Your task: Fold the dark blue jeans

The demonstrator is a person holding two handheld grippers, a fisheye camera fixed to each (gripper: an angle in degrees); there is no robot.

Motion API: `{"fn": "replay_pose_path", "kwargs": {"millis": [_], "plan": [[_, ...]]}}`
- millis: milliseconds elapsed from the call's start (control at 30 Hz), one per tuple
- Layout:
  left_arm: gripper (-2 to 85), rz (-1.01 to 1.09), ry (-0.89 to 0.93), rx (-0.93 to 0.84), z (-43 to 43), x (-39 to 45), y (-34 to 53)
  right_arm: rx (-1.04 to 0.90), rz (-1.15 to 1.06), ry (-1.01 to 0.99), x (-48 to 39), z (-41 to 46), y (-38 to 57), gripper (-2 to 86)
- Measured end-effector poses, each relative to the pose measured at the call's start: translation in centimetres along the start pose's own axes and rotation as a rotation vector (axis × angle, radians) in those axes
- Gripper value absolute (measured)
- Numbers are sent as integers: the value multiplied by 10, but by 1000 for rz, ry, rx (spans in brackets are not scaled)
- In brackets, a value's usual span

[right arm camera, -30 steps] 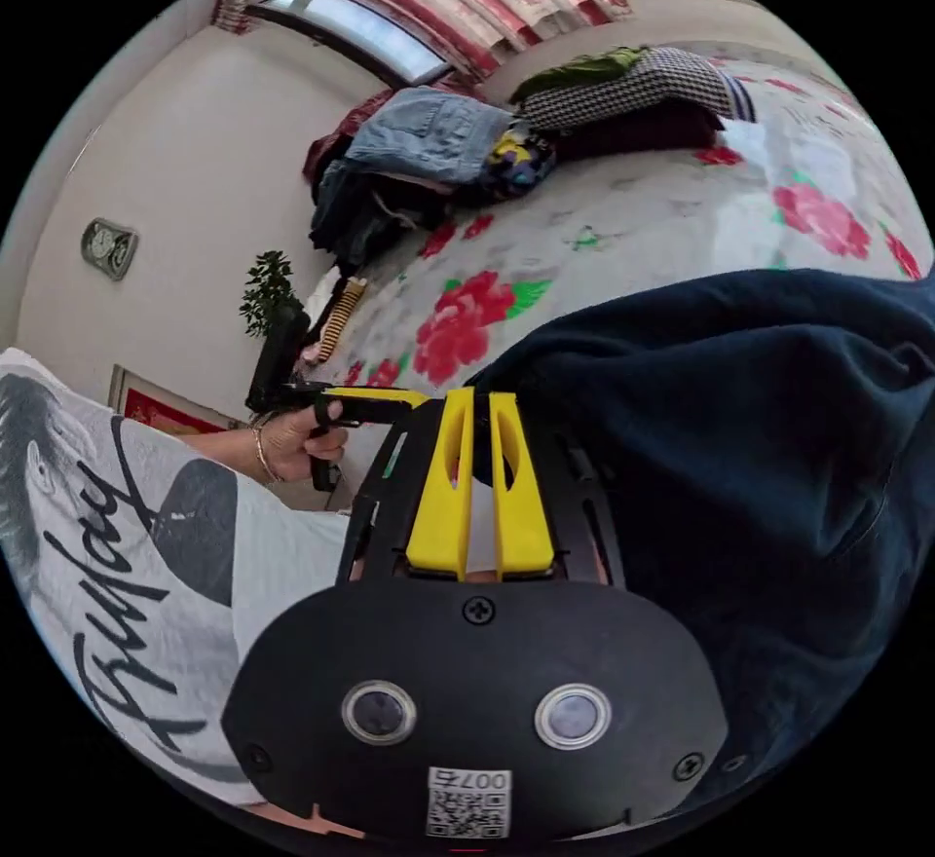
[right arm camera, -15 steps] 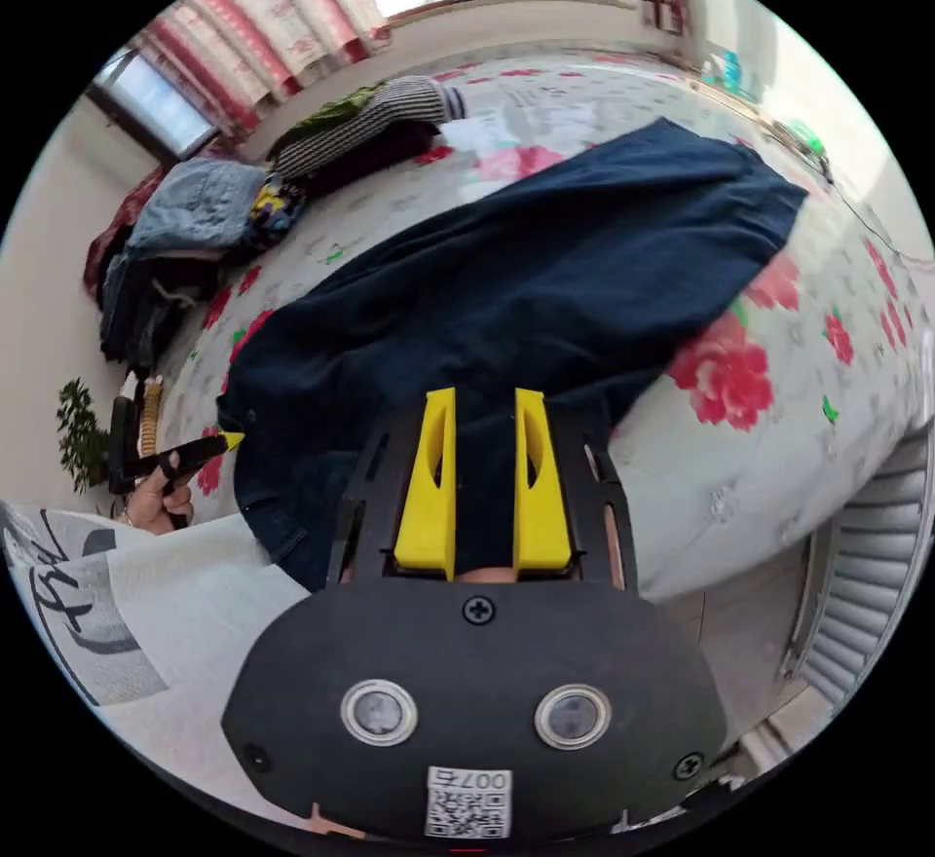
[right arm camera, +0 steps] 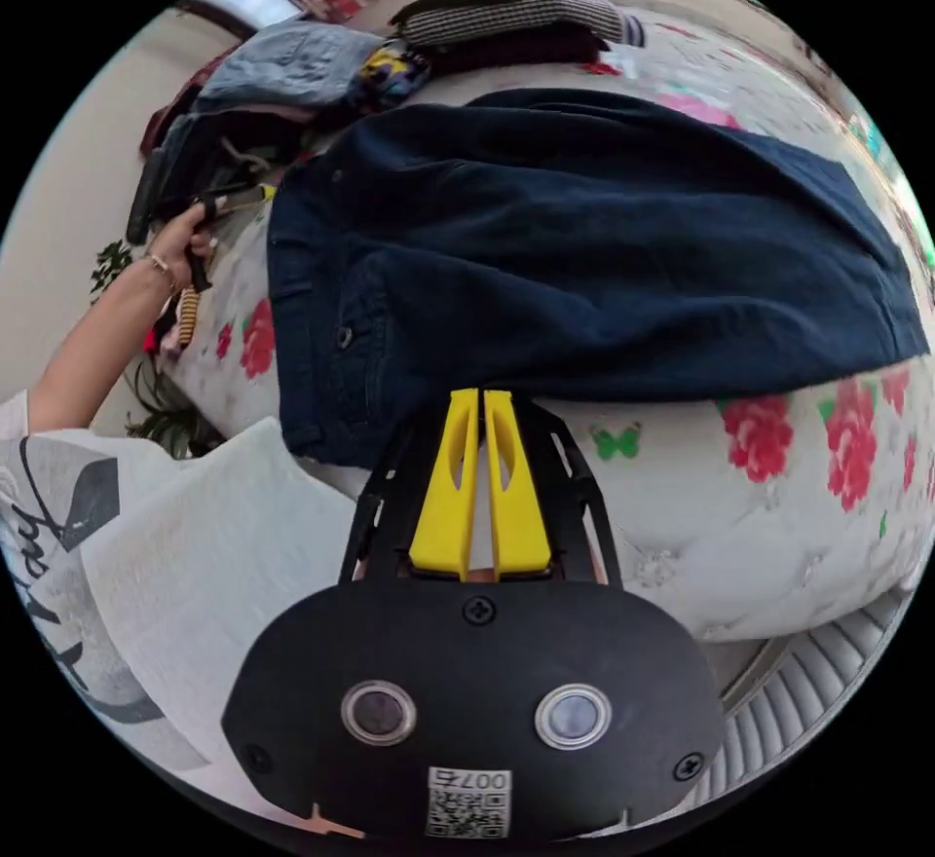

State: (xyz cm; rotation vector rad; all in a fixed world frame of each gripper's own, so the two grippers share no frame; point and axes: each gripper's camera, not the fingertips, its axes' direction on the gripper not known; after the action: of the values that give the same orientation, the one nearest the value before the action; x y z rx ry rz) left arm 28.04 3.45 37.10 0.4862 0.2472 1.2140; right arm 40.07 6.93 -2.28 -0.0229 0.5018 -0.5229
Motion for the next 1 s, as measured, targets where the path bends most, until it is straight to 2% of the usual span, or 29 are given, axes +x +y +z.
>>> {"fn": "replay_pose_path", "kwargs": {"millis": [100,233,367,433,600,733,800,900,933,1000], "plan": [[-8,-142,-56,125,-62,-71,-6,-15,-292,-222,-70,-7,-33,-1],[5,-278,77,202,-117,-135,48,-22,-475,-419,-126,-16,-48,2],[75,-301,111,178,-127,-138,131,-11,-455,-234,-97,-28,-35,13],[101,-356,132,122,-126,-131,191,46,-246,-176,-34,-46,-22,25],[120,-509,178,50,-127,-114,264,252,315,-190,124,-100,51,45],[136,-546,258,99,-126,-97,254,366,653,4,219,-144,123,57],[136,-587,284,90,-120,-93,238,421,783,-3,254,-160,152,63],[125,-714,279,-22,-92,-98,221,503,940,-35,304,-177,191,72],[98,-772,217,20,-99,-102,219,515,993,-46,322,-181,203,75],[71,-887,256,-5,-96,-114,216,551,1046,-58,345,-188,219,77]]}}
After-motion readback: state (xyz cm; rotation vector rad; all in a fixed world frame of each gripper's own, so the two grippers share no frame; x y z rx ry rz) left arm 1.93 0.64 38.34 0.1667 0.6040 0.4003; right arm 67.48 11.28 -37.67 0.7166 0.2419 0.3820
